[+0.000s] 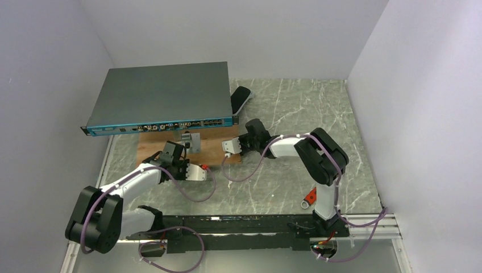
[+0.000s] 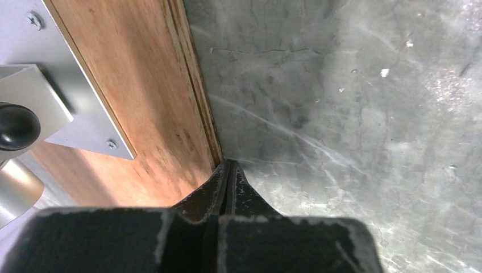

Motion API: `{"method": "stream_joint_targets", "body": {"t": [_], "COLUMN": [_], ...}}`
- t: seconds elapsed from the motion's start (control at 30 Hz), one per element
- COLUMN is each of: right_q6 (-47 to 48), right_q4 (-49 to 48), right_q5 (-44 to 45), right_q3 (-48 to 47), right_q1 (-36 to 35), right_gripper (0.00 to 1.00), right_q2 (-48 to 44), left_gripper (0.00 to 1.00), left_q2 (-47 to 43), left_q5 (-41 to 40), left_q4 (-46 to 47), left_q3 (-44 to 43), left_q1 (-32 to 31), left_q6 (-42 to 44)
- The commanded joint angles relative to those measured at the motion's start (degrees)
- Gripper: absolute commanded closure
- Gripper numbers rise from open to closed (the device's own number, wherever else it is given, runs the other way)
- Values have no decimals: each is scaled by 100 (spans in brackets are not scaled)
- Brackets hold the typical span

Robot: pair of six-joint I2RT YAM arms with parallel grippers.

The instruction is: Open the umbrella

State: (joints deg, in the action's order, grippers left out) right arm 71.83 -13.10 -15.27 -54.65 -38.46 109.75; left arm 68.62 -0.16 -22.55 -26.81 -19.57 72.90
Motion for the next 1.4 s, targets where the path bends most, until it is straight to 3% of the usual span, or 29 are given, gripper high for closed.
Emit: {"method": "stream_joint_targets", "body": {"t": [0.0,0.27,0.43,0.53,0.67,0.8,1.0,1.17,1.37], "right_q6": [-371,-392,-326,-222,-82,-155,-701,-1117,-1715], "right_q4": [-238,-358,-395,-376,-443,-542,371,602,118], "right_q5": [-290,-182,-141,-244,-240,-104,-445,-612,-277], "right_q3": [-538,-1007,-1022,-769,-279,161,824,1662,1656], "right_q1": [-154,-158,-153,-153,-175,-186,-155,-675,-1307], "right_gripper": [100,100,100,100,100,100,100,100,100], "right_q2": [704,1129,1170,973,666,344,-1104,-2222,-1795], "left_gripper": [100,100,100,100,100,100,100,100,100], "left_q2": [918,1549,1192,910,549,671,776,550,513], "left_q5": [-1046,-1089,-753,-735,-1040,-1463,-1739,-1767,-1794], "left_q4": [1730,2331,2450,2289,2337,2660,2738,2828,2610], "left_q3": [-39,-362,-25,266,957,1271,1386,1660,1591], "left_q1": [696,1322,1302,962,58,-525,-599,-608,-621], "left_q6": [593,877,1049,967,689,301,126,237,-3]}}
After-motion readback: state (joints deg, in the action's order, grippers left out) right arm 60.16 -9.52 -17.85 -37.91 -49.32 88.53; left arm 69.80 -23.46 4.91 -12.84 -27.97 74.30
